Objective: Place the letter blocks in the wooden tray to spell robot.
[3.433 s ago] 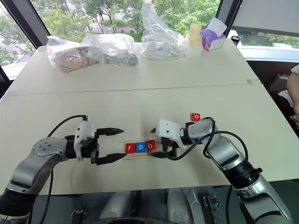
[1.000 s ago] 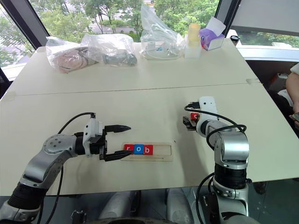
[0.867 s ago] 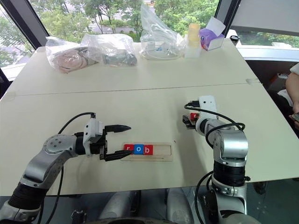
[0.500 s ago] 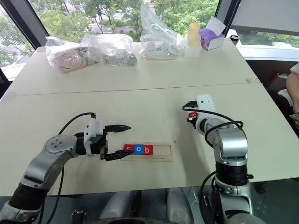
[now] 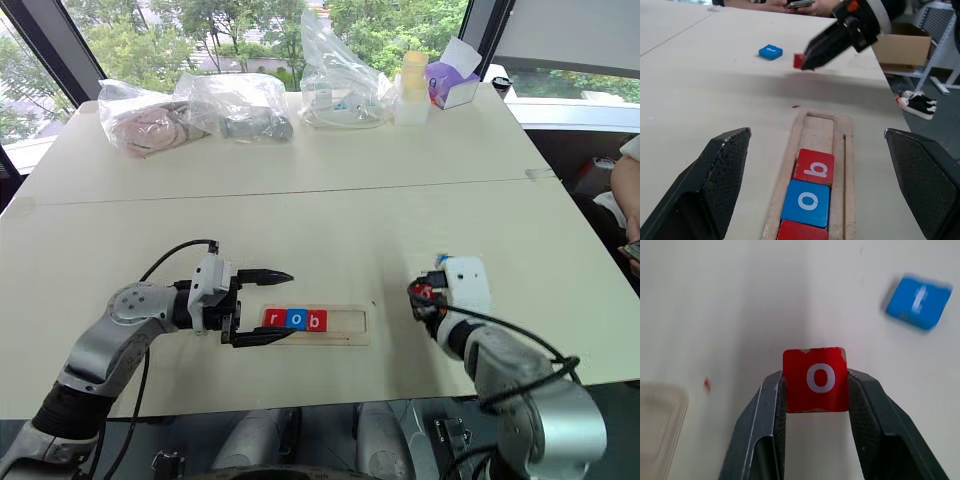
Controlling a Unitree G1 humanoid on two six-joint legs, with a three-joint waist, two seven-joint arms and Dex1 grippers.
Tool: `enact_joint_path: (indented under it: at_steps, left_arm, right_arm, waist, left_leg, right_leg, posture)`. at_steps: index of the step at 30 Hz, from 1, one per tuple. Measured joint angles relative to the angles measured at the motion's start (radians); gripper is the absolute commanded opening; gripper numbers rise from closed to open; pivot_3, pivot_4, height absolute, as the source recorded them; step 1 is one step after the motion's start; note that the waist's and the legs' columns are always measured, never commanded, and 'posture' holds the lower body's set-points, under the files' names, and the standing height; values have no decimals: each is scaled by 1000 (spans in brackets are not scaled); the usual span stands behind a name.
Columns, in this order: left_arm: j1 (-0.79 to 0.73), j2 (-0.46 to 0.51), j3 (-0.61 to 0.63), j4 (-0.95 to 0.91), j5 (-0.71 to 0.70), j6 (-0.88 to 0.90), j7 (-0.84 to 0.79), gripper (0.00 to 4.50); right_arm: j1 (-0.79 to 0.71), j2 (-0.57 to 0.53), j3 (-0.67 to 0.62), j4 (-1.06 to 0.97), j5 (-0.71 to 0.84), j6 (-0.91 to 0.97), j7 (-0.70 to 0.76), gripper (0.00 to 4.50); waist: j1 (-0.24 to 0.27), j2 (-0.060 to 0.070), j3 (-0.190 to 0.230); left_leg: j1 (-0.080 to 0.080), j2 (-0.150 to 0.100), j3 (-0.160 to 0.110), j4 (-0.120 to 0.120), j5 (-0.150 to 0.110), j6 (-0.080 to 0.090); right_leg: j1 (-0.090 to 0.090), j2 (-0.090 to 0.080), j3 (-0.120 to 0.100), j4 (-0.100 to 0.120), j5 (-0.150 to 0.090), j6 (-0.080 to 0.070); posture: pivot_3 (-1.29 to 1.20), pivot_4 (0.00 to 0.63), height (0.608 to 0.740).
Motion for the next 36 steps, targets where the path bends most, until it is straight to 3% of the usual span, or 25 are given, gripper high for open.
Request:
enact_joint_path:
  at_steps: [6,12,13,17,19,24,29,36]
  left_arm:
    - [-13,-1,-1,6,-1,-3,-23,4500]
    - [-18,-12,-2,12,0,-5,-26,4500]
    - [-18,-12,-2,12,1,-5,-26,4500]
    - [-18,-12,-1,13,2,-7,-23,4500]
    - [-17,-11,1,13,2,-7,-20,4500]
    - [-9,-11,2,14,2,-8,-12,4500]
    - [-7,-11,2,11,2,-8,-1,4500]
    - [17,-8,4,-9,2,-5,22,4500]
  right_arm:
    - [48,24,17,-14,44,0,-75,1147]
    - [48,-28,4,12,97,0,-85,4230]
    - [43,-59,2,22,118,0,-71,4444]
    - [-53,-399,-24,108,230,-25,136,4444]
    - [-61,-607,-30,158,243,-168,311,4444]
    - [112,-874,106,467,38,-890,759,4444]
    - [46,-896,238,756,-84,-1291,988,4444]
    - [-75,-871,338,902,-132,-1457,1108,4444]
  waist:
    - [3,0,0]
    - [3,0,0]
    - [3,0,0]
    - [3,1,1]
    - [4,0,1]
    - [5,-3,1]
    - [-1,-3,2]
    - [6,-3,2]
  left_leg:
    - [0,0,0,0,0,0]
    - [0,0,0,0,0,0]
    - [0,0,0,0,0,0]
    - [0,-1,1,2,0,1]
    - [0,0,1,1,0,1]
    - [0,-1,1,1,-1,3]
    - [2,-1,3,2,-1,3]
    - [2,-1,1,2,-1,2]
  right_leg:
    - [0,0,0,0,0,0]
    - [1,0,0,-1,0,0]
    - [1,0,0,-1,0,0]
    - [3,-1,-1,-2,-1,-1]
    - [4,-1,-2,-3,-1,1]
    - [5,-2,-4,-3,-3,5]
    - [5,-2,0,-3,-2,3]
    - [5,-2,0,-3,-2,2]
  posture:
    - [0,150,740]
    - [0,150,740]
    - [0,150,740]
    - [0,150,740]
    - [0,150,740]
    - [0,150,740]
    - [0,150,740]
    - [0,150,740]
